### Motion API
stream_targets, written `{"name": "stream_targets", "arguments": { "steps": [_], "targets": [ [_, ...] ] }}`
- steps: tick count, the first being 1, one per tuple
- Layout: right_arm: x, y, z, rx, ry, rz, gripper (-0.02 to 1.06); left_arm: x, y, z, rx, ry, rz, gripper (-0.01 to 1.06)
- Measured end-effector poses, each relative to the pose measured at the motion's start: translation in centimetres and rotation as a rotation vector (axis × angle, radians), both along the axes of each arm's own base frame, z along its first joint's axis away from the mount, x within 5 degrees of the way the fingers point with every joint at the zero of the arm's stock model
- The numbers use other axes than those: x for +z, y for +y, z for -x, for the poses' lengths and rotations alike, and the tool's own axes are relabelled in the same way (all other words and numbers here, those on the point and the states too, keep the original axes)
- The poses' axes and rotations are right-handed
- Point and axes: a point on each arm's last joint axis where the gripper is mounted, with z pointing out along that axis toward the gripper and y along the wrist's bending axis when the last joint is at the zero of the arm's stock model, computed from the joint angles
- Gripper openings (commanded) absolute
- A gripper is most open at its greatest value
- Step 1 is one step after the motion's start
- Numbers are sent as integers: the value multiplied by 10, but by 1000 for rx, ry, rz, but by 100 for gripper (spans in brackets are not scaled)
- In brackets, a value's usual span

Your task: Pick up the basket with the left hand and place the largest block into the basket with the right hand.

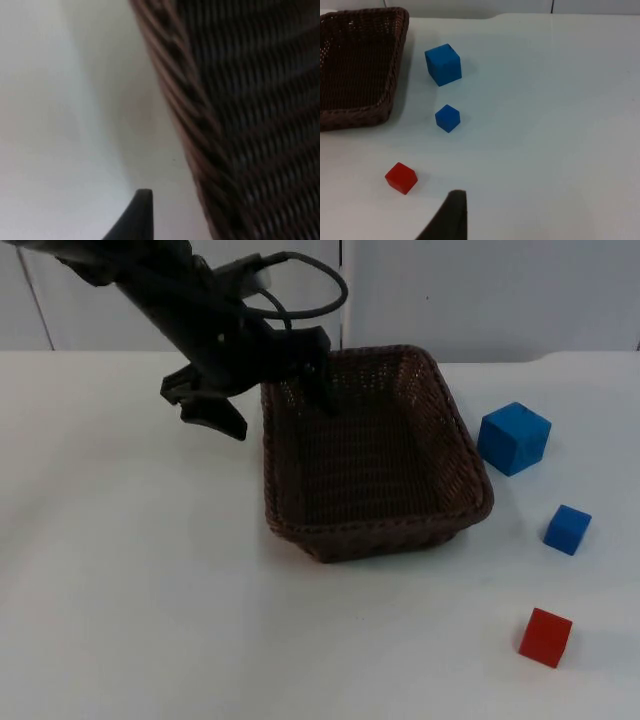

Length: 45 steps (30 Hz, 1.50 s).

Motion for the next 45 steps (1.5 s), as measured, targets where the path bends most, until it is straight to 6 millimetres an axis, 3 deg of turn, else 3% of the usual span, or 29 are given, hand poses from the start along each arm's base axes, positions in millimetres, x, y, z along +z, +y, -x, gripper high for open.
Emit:
{"name": "stream_targets", "arguments": {
  "steps": [5,13,18,21,22,23,27,33,45],
  "targets": [
    [0,0,0,0,0,0,105,-22,0,-1,20,48,-6,105],
    [0,0,0,0,0,0,105,-33,-1,-1,37,75,5,103],
    [0,0,0,0,0,0,105,-34,-1,-1,37,77,5,88],
    [0,0,0,0,0,0,105,-34,-1,-1,35,81,5,68],
    [0,0,0,0,0,0,105,-34,-1,-1,35,81,5,53],
    [0,0,0,0,0,0,105,-33,-1,-1,33,83,6,53],
    [0,0,0,0,0,0,105,-34,-2,2,24,106,6,3],
    [0,0,0,0,0,0,105,-25,-3,5,9,130,17,0],
    [0,0,0,-2,0,3,105,50,6,19,-72,78,4,0]
  ]
}}
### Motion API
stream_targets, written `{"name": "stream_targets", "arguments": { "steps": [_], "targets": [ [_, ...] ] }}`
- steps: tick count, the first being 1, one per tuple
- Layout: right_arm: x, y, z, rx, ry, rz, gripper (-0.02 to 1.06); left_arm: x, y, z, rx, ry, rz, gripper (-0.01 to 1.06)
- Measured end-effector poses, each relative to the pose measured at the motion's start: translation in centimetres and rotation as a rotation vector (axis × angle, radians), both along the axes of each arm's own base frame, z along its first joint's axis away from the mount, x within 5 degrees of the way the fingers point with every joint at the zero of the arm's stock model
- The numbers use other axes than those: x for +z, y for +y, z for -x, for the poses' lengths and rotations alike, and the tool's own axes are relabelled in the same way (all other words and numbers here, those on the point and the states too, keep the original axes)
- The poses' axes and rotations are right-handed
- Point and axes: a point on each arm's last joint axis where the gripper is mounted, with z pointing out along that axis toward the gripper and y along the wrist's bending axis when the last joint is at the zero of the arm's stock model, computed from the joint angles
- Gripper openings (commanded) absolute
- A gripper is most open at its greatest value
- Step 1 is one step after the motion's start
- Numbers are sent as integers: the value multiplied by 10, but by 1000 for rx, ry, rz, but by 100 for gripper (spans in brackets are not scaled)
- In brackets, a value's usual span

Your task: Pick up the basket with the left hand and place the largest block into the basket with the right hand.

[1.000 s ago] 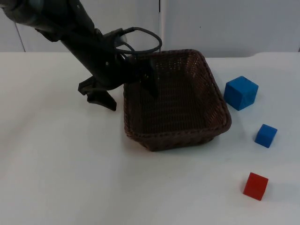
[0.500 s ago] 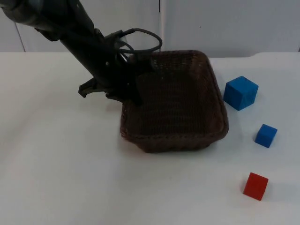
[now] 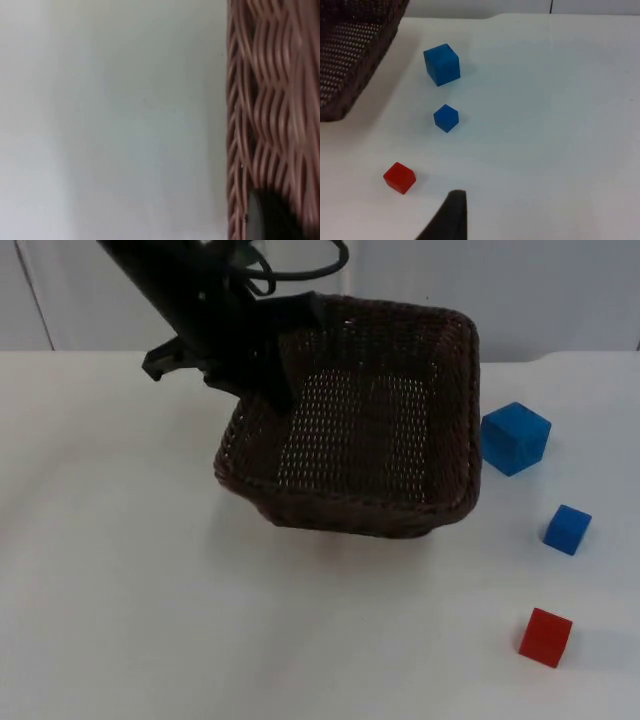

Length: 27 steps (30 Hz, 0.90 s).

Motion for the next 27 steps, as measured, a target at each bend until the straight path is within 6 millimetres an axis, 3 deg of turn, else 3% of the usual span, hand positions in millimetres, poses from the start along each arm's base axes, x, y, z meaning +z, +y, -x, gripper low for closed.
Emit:
{"name": "stream_targets", "arguments": {
  "steps": [8,11,21,27],
  "targets": [
    [0,0,0,0,0,0,105,36,16,10,-10,-6,2,0],
    [0,0,0,0,0,0,105,41,20,18,2,-14,2,0],
    [0,0,0,0,0,0,105,34,54,78,104,1,-33,0],
    [0,0,0,0,0,0,105,45,63,112,110,-19,-38,0]
  ]
}}
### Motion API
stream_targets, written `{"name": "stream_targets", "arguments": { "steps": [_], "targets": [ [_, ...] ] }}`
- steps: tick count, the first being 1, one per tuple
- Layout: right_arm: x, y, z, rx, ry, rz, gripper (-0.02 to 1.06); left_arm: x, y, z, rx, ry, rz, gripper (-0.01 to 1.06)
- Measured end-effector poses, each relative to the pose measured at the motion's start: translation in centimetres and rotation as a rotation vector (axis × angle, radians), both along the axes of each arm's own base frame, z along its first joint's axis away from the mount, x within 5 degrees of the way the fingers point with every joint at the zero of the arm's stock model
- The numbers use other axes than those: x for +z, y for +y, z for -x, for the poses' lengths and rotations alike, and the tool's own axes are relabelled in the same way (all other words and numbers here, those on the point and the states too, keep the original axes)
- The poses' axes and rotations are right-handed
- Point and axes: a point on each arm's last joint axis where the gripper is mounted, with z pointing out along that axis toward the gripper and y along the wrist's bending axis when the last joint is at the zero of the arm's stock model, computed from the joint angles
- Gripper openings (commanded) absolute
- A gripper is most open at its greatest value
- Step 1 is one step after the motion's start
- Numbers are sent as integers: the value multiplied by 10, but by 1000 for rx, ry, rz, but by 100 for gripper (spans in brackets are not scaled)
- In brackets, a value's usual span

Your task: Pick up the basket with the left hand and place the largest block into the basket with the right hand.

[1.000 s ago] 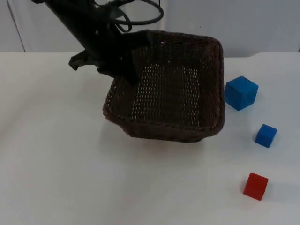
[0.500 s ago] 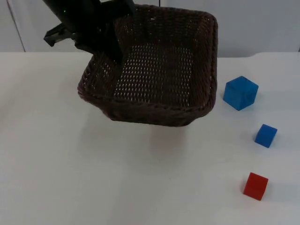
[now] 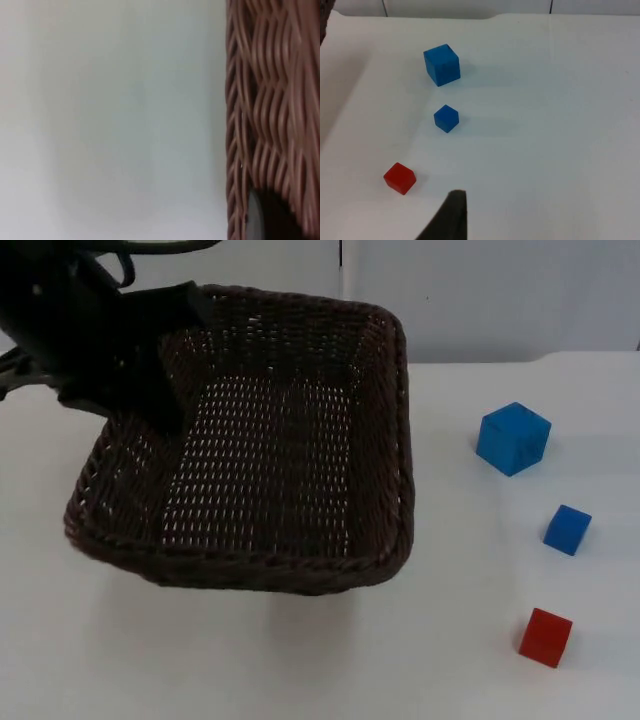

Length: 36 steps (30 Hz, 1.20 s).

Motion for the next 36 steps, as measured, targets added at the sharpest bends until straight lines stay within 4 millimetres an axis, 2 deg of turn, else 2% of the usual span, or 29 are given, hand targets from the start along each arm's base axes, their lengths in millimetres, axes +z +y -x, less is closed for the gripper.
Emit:
{"name": "stream_targets", "arguments": {
  "steps": [6,8,13,18,36],
  "targets": [
    [0,0,0,0,0,0,105,9,5,30,-1,-7,6,0],
    [0,0,0,0,0,0,105,5,7,42,-7,10,1,0],
    [0,0,0,0,0,0,105,-8,10,54,-11,55,-9,0],
    [0,0,0,0,0,0,105,-14,11,57,2,51,-17,0],
    [0,0,0,0,0,0,105,-14,12,55,8,35,-19,0]
  ]
}}
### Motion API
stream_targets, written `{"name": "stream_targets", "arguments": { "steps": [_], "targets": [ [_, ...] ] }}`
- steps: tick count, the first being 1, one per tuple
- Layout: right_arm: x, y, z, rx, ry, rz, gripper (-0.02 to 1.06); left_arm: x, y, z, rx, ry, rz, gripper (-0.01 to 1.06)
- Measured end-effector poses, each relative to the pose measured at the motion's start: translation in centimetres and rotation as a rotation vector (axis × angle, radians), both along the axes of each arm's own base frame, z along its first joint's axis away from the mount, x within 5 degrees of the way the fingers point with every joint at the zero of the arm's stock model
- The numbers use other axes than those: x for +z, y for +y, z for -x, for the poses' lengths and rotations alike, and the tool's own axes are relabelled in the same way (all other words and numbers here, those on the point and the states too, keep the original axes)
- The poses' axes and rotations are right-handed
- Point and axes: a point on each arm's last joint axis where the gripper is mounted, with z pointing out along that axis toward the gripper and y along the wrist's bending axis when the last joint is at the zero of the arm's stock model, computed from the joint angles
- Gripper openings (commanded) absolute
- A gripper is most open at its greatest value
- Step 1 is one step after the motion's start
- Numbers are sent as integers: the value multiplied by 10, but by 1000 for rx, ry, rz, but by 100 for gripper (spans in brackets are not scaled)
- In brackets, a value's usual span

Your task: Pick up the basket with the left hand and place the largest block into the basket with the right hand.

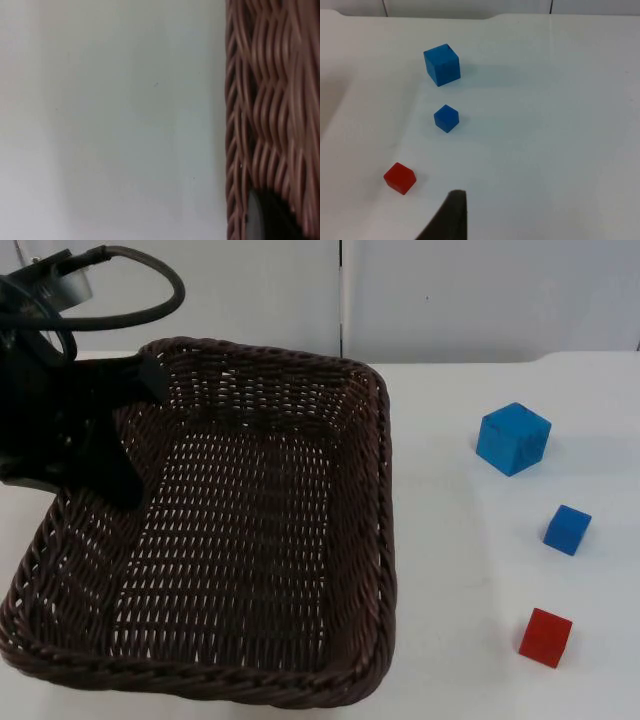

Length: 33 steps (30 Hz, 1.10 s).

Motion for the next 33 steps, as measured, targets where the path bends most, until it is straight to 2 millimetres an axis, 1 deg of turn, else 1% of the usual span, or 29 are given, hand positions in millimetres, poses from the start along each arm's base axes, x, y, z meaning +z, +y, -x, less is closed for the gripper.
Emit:
{"name": "stream_targets", "arguments": {
  "steps": [10,12,14,16,17,18,20,23,24,25,28,29,33],
  "targets": [
    [1,0,0,0,-12,-1,105,0,0,0,3,1,5,0],
    [5,0,0,-1,-36,-2,105,0,0,0,3,1,5,0],
    [15,0,0,-1,-91,-4,105,0,0,0,3,1,5,0],
    [26,0,-5,-2,-118,-6,105,0,0,0,3,1,5,0],
    [31,0,-12,-3,-105,-7,105,0,0,0,3,1,5,0],
    [31,0,-12,-3,-105,-7,105,0,0,0,3,1,5,0],
    [40,1,-25,-4,-75,-7,105,0,0,0,3,1,5,0],
    [51,2,-51,-5,3,-4,105,0,0,0,3,1,5,0],
    [51,2,-51,-5,3,-4,105,0,0,0,3,1,5,0],
    [55,2,-59,-5,17,-3,105,0,0,0,3,1,5,0],
    [65,3,-89,-6,79,-1,105,0,0,0,3,1,5,0],
    [65,3,-89,-6,79,-1,105,0,0,0,3,1,5,0],
    [77,4,-128,-7,134,1,105,0,0,0,3,1,5,0]
  ]
}}
